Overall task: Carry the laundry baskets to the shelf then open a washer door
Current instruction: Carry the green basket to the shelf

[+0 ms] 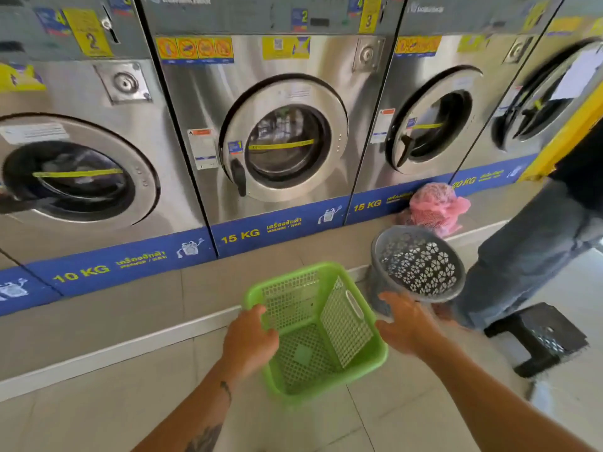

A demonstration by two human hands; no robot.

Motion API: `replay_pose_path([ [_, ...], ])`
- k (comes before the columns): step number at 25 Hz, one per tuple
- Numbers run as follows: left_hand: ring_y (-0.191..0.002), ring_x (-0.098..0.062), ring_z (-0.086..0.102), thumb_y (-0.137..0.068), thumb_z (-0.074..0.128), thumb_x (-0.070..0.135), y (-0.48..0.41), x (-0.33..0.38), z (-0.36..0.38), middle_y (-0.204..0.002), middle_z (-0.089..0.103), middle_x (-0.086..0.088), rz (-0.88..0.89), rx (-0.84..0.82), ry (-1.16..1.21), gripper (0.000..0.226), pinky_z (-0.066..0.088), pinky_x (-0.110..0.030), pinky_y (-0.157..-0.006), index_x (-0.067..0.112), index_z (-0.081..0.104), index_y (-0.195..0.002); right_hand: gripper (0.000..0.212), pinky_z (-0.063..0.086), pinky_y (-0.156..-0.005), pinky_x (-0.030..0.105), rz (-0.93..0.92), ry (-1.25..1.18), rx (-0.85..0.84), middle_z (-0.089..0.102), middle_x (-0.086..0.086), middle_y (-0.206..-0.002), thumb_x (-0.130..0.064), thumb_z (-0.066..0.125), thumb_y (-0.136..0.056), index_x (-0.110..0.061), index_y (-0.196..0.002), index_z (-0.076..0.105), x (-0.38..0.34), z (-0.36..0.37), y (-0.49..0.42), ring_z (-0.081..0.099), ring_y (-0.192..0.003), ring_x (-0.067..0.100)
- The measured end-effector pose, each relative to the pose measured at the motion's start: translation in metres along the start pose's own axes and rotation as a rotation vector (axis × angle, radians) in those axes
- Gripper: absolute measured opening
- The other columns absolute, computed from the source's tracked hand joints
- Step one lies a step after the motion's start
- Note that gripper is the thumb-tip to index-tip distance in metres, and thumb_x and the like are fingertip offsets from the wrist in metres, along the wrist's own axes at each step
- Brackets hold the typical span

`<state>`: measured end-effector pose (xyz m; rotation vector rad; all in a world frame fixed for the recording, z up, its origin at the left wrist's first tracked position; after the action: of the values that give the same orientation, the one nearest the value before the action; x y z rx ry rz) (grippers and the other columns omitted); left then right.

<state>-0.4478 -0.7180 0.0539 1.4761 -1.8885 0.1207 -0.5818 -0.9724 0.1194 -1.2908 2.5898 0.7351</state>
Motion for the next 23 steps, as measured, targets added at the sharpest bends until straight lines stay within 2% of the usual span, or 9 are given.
replay_pose_path([
  [4,-0.145,-0.024,0.029,-0.086,0.055,0.036,-0.065,-0.025,0.053,-0.160,0.025,-0.006,-0.031,0.014,-0.201,0.072,0.032,-0.038,-0.115,0.024,0.027,-0.151,0.061,0.038,-0.105,0.045,0.045,-0.028,-0.085,0.045,0.019,-0.139,-0.015,0.060,-0.082,-0.015,-0.140,0.042,0.034,0.044,-0.114,0.044,-0.128,0.037],
  [9,-0.150,-0.031,0.015,-0.087,0.057,0.044,-0.147,-0.107,0.161,-0.164,0.000,-0.013,-0.158,-0.014,-0.381,0.089,0.028,-0.049,-0.116,0.021,0.007,-0.157,0.071,0.038,-0.103,0.051,-0.005,0.029,-0.139,0.040,0.023,-0.138,-0.006,0.059,-0.079,-0.011,-0.144,0.033,0.097,0.151,-0.254,0.042,-0.127,0.044],
  [12,-0.150,-0.036,0.007,-0.084,0.063,0.036,-0.177,-0.145,0.216,-0.163,-0.011,-0.016,-0.175,0.023,-0.417,0.099,0.026,-0.053,-0.117,0.013,-0.001,-0.157,0.082,0.034,-0.109,0.057,-0.064,0.107,-0.153,0.022,0.022,-0.152,-0.007,0.059,-0.082,-0.014,-0.152,0.017,0.128,0.214,-0.301,0.032,-0.136,0.046],
  [14,-0.150,-0.038,0.002,-0.079,0.069,0.018,-0.188,-0.158,0.242,-0.162,-0.013,-0.017,-0.184,0.085,-0.391,0.104,0.028,-0.050,-0.117,0.008,0.001,-0.156,0.089,0.038,-0.104,0.058,-0.079,0.152,-0.139,0.009,0.016,-0.159,-0.004,0.060,-0.083,-0.016,-0.153,0.007,0.141,0.241,-0.318,0.033,-0.134,0.049],
  [16,-0.151,-0.036,-0.002,-0.074,0.069,0.003,-0.192,-0.159,0.246,-0.163,-0.013,-0.015,-0.201,0.130,-0.344,0.106,0.039,-0.047,-0.112,0.007,0.002,-0.156,0.098,0.048,-0.091,0.060,-0.104,0.203,-0.111,0.006,0.008,-0.160,0.003,0.061,-0.077,-0.025,-0.152,0.004,0.143,0.247,-0.324,0.042,-0.126,0.050],
  [18,-0.151,-0.034,-0.004,-0.075,0.065,-0.003,-0.190,-0.153,0.235,-0.163,-0.015,-0.011,-0.225,0.139,-0.307,0.105,0.044,-0.042,-0.107,0.009,0.000,-0.156,0.103,0.054,-0.082,0.060,-0.158,0.229,-0.118,0.010,0.008,-0.158,0.006,0.063,-0.071,-0.025,-0.152,0.006,0.140,0.240,-0.326,0.048,-0.120,0.049],
  [23,-0.151,-0.020,0.007,-0.073,0.056,-0.007,-0.148,-0.119,0.159,-0.165,-0.006,0.002,-0.352,0.229,-0.176,0.102,0.033,-0.037,-0.116,0.012,0.001,-0.157,0.093,0.054,-0.077,0.049,-0.323,0.267,-0.071,0.029,0.013,-0.147,0.007,0.063,-0.070,-0.017,-0.148,0.019,0.081,0.169,-0.306,0.054,-0.110,0.041],
])
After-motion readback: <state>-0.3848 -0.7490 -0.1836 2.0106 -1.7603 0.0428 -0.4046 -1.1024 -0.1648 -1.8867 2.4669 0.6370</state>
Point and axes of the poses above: each hand's wrist, its own y-axis away from the middle knuckle, its own z-axis out of the palm, x = y × z, the point moved 2 cm from there along -y, towards the middle knuckle
